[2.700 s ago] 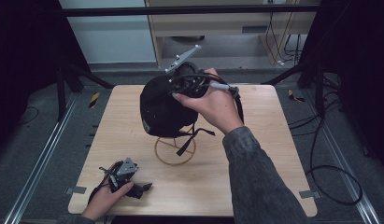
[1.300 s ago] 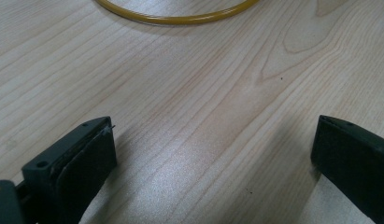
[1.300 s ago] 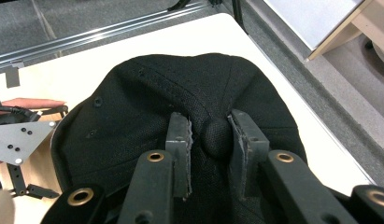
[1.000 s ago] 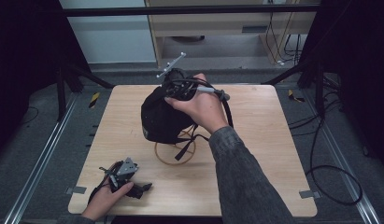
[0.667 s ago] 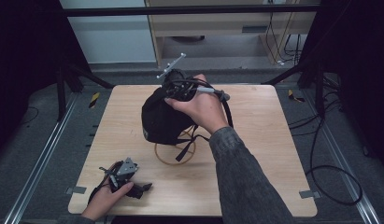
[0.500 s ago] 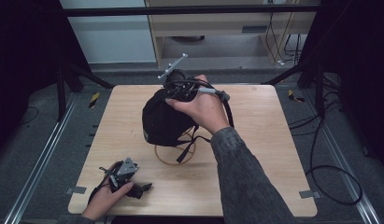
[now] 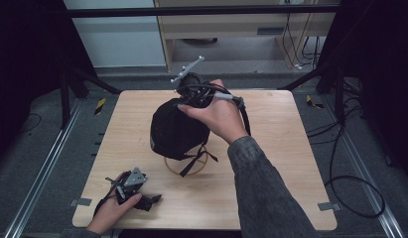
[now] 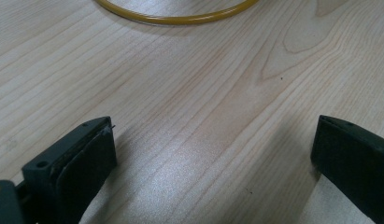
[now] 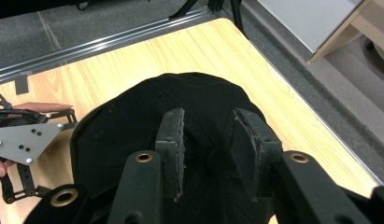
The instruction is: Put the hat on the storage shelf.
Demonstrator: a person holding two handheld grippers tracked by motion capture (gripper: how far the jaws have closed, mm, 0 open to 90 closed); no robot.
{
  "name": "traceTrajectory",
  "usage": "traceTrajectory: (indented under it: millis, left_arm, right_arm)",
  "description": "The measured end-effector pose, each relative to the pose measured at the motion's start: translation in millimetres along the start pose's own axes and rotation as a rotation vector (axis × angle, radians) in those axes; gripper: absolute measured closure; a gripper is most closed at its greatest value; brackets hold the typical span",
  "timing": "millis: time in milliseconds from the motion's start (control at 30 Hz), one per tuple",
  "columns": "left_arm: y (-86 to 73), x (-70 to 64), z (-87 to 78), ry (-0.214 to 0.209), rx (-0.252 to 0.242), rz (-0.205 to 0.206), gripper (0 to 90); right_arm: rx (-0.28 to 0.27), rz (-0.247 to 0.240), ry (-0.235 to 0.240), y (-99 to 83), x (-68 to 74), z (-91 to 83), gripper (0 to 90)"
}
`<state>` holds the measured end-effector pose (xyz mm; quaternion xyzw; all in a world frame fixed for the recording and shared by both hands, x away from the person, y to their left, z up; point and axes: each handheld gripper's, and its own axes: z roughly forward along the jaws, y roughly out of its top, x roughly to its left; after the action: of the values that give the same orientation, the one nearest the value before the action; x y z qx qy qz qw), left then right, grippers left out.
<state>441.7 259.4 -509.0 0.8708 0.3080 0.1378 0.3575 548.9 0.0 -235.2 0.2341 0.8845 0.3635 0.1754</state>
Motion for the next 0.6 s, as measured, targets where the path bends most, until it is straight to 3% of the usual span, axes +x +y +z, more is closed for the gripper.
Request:
traceTrajectory:
  millis: [600]
  left_arm:
    - [0.0, 0.0, 0.0, 0.001, 0.000, 0.001, 0.0]
  right_arm:
    - [-0.070, 0.017, -0.001, -11.0, 2.1, -22.8, 62.9]
